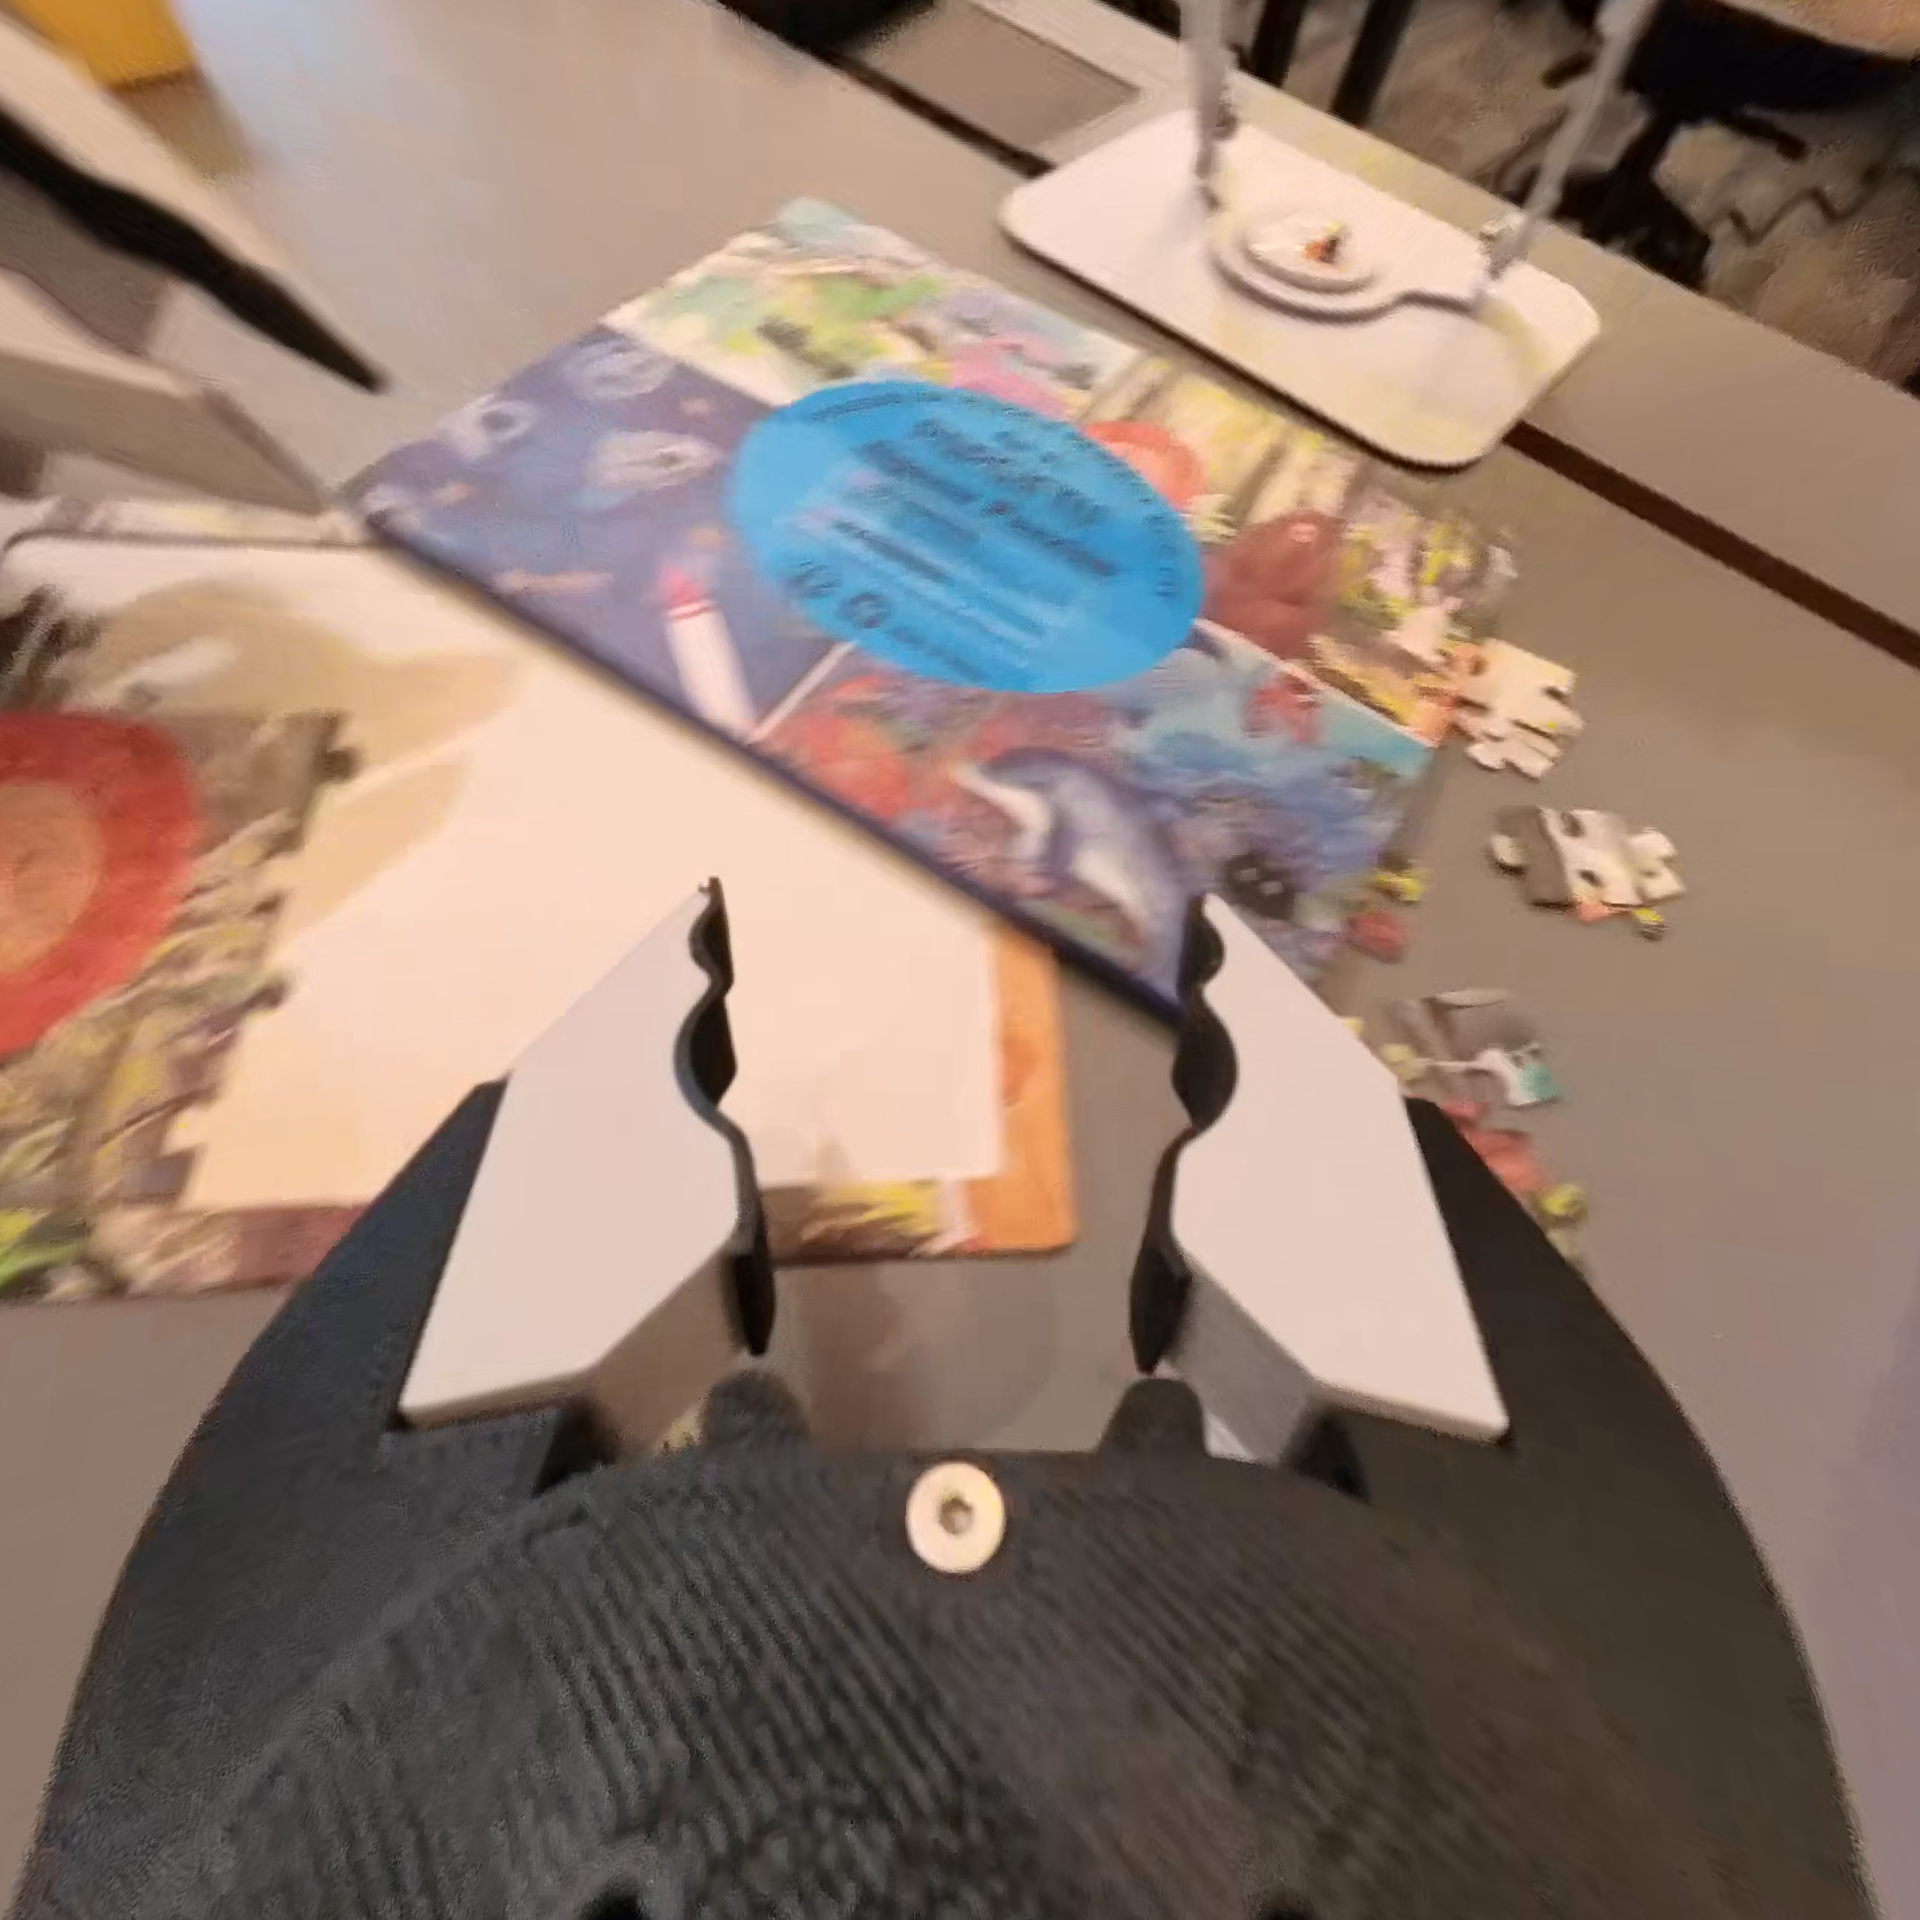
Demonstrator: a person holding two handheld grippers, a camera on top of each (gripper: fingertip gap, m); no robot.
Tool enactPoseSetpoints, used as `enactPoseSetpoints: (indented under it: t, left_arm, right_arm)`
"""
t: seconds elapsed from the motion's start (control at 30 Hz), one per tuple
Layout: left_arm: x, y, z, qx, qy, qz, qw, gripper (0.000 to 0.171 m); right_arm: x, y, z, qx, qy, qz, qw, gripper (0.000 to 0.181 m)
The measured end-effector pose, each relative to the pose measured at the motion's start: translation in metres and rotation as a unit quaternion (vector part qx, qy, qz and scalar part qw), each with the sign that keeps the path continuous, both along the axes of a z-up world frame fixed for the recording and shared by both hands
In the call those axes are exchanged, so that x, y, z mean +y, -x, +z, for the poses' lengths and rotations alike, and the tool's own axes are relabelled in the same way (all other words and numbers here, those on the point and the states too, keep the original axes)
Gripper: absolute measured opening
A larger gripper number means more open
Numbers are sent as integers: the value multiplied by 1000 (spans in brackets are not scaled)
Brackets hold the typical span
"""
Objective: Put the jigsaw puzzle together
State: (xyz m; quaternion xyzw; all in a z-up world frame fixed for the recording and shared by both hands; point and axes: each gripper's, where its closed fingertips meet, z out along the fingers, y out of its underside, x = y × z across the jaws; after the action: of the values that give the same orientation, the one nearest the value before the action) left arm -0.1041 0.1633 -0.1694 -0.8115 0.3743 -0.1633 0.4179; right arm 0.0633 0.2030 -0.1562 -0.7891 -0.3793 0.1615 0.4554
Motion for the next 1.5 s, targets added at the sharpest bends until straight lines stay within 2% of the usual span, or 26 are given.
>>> enactPoseSetpoints:
  t: [0.07, 0.2, 0.4, 0.73, 0.87, 1.07, 1.5]
  left_arm:
    - [13, 15, 5, -20, -10, 34, 999, 41]
    - [21, 33, 7, -48, -15, 80, 996, 52]
    - [25, 54, -10, -20, 8, 140, 990, 61]
    - [32, 58, -36, -42, 110, 216, 969, 59]
    - [35, 54, -36, -59, 128, 225, 964, 59]
    - [30, 40, -36, -86, 172, 207, 959, 58]
    - [24, 26, -36, -32, 167, 159, 972, 50]
  right_arm:
    - [32, -4, 1, 13, 15, -12, 1000, 92]
    - [69, 9, 23, 49, -17, 3, 999, 87]
    - [52, 2, 16, 109, 1, 12, 994, 88]
    - [67, -21, 8, 60, -15, -37, 997, 88]
    - [75, -33, -3, 47, 9, -71, 996, 90]
    - [65, -23, -19, 93, 120, -49, 987, 94]
    - [71, -29, -20, 82, 112, -62, 988, 93]
